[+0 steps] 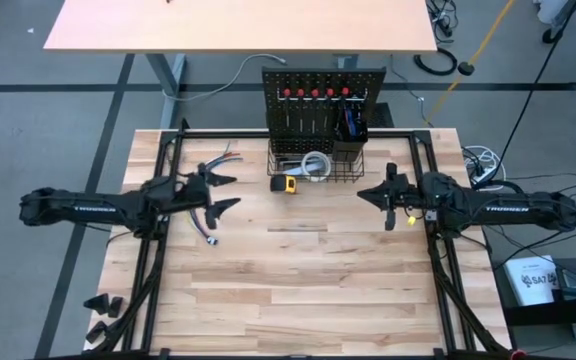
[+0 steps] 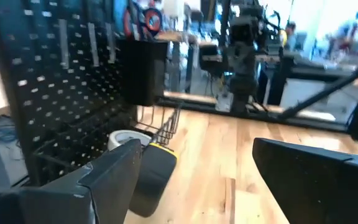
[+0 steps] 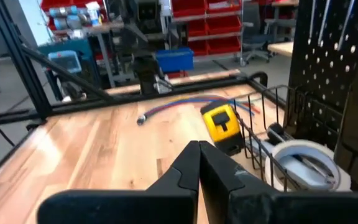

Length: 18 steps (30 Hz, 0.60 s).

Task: Hang tools onto peg board
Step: Return to Home Position

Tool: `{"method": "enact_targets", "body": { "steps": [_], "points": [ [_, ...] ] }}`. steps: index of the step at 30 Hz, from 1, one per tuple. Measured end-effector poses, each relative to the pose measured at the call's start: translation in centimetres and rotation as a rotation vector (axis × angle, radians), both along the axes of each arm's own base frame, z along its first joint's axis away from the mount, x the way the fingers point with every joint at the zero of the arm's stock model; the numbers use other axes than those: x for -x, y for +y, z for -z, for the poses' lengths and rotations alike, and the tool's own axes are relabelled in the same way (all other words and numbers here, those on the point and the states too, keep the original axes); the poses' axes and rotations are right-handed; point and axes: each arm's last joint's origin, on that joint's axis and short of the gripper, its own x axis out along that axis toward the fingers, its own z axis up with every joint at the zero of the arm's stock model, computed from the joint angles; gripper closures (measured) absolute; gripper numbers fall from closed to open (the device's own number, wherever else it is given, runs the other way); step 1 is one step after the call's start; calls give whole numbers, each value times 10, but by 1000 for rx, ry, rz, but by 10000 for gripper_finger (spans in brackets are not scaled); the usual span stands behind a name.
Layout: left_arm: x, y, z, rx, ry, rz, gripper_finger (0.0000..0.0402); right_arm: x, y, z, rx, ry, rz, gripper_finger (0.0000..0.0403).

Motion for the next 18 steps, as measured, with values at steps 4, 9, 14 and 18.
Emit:
{"method": "enact_targets", "body": {
  "steps": [4,9,14,18],
  "points": [
    [16,-2,11,33,-83,-6,86,4,1,9,-4,-33,1,403],
    [29,-3,19,36,-142,-5,86,9,0,31,-54,-84,15,403],
    [37,-4,28,58,-130,-5,86,14,0,46,-70,-64,27,403],
    [41,-4,36,84,-135,-13,86,17,-2,55,-75,-53,47,403]
  ]
}}
